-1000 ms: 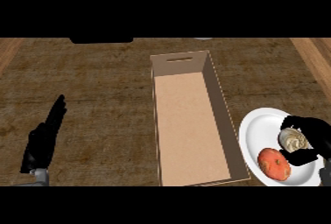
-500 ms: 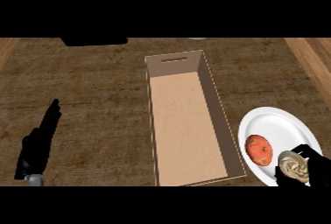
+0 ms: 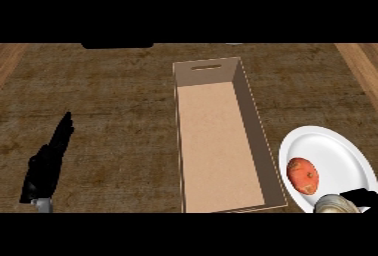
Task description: Pick the cupcake from the plate and place it in the cardboard box
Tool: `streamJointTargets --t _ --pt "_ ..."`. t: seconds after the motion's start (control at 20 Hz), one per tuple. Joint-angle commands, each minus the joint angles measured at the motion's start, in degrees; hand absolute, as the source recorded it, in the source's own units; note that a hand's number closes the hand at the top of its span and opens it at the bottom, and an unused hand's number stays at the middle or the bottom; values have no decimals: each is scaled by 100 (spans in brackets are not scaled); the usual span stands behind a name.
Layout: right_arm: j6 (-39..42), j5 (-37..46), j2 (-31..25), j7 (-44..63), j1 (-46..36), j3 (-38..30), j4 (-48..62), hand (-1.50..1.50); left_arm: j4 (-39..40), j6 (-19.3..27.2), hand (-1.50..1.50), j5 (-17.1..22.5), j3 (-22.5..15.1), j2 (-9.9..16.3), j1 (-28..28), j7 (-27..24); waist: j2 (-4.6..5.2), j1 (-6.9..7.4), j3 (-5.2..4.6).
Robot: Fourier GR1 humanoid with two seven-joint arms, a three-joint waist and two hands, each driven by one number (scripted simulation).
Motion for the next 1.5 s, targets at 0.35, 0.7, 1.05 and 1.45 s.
streamJointTargets --t 0.35,0.7,1.05,1.45 --pt "374 452 310 1044 -1657 1836 -877 150 258 -116 0 11 -13 -17 -559 77 62 216 8" --pt "1480 203 314 2997 -4395 1530 -85 150 422 -119 0 -21 9 -79 -563 -17 72 272 9" --pt "1480 -661 314 3378 -6079 639 1611 150 70 -266 0 -22 26 14 -244 -1 68 295 14" --pt "283 -1144 314 3007 -6601 500 3953 150 162 -229 0 -80 0 -117 -268 -139 71 280 17"
